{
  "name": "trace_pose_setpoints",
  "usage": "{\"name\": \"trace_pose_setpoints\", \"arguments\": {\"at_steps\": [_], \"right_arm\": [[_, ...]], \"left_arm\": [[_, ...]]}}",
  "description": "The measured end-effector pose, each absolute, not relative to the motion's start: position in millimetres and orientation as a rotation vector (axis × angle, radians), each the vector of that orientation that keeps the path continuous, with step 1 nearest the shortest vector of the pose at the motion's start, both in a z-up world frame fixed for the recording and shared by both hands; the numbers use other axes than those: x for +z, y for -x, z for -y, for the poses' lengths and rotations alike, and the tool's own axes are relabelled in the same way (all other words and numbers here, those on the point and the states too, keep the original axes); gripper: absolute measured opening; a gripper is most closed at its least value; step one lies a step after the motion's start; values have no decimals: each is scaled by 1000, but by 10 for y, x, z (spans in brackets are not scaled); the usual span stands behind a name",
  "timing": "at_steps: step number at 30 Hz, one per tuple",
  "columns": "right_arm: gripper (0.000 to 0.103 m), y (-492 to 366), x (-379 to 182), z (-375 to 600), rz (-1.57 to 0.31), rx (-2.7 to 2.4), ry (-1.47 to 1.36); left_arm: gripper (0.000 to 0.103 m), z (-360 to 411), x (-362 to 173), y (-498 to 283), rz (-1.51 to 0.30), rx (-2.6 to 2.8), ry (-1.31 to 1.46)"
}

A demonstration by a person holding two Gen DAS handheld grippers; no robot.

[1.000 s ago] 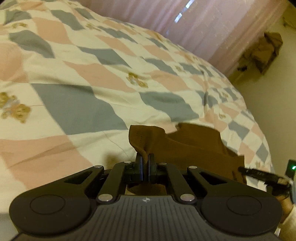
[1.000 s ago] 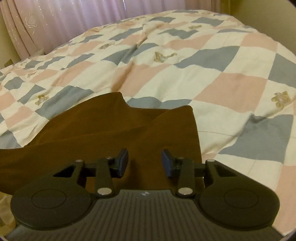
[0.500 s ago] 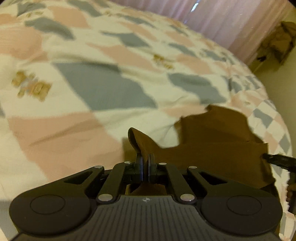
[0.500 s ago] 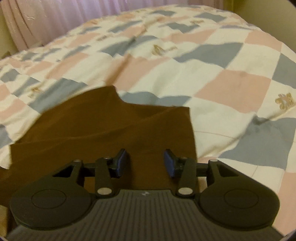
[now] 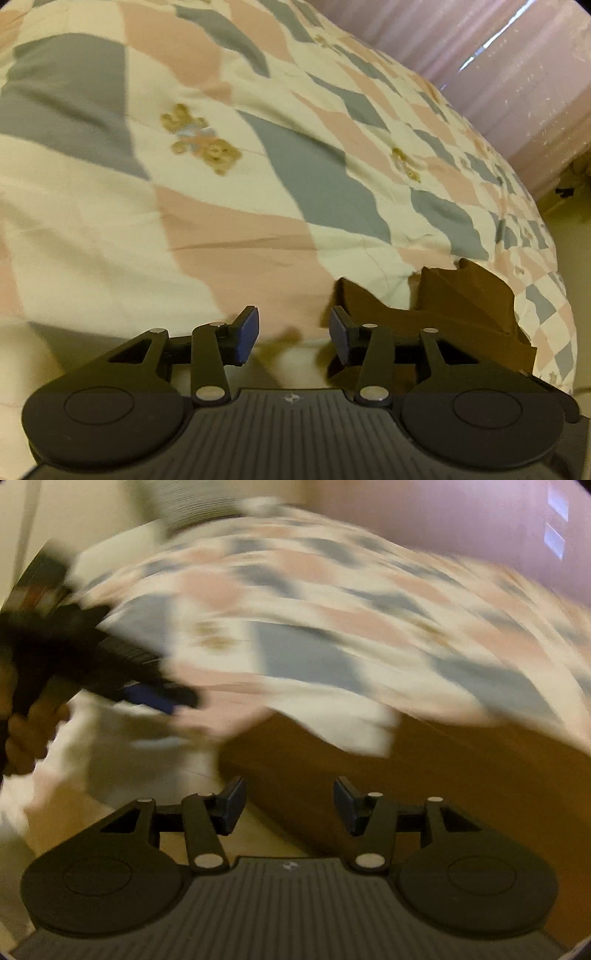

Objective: Fold clothes

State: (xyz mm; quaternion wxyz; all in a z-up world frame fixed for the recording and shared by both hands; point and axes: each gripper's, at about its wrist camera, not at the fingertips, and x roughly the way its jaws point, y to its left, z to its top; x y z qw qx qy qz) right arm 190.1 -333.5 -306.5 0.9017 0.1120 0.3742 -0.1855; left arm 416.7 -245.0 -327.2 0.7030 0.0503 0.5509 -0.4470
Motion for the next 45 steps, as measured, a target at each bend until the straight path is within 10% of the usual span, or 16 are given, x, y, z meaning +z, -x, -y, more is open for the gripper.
{"name": "trace_pose_setpoints", "arguments": {"at_steps": [6,8,19,26,29,33,34,37,40,45], "right_arm": [[42,-2618,-3495,2947,-917,-281,91],[5,-2602,-3498,2973,-903,-269,75],[6,-323,-2880,4336,-278,-813,-907],[34,779,-3535,4668,-335,-1003,-1216],[71,897,-3544,4726,-232,-986,-1221],[71,785,-3613,4993,-256,-888,-1203],[68,687,-3640,5067,-301,-851,-1186],[6,418,-3642,5192,-422,-790,-1137],[6,450,-3520,5067,-440,-847,-1095],[18,628,-3523,4828,-463,-953,-1078]], "left_arm": [[47,2347,-3283,-4320,-1262,-1006,-65],[47,2358,-3287,-4330,-1267,-1012,-56],[53,3024,-3205,-3604,-1339,-1302,-85],[52,3764,-3416,-2652,-1357,-1483,-216],[52,3880,-3422,-2470,-1320,-1500,-278],[52,3950,-3443,-2454,-1309,-1459,-308],[52,3974,-3449,-2456,-1303,-1452,-318],[50,4021,-3481,-2463,-1281,-1436,-355],[24,4068,-3479,-2413,-1204,-1413,-458],[27,4114,-3422,-2366,-1124,-1430,-519]]}}
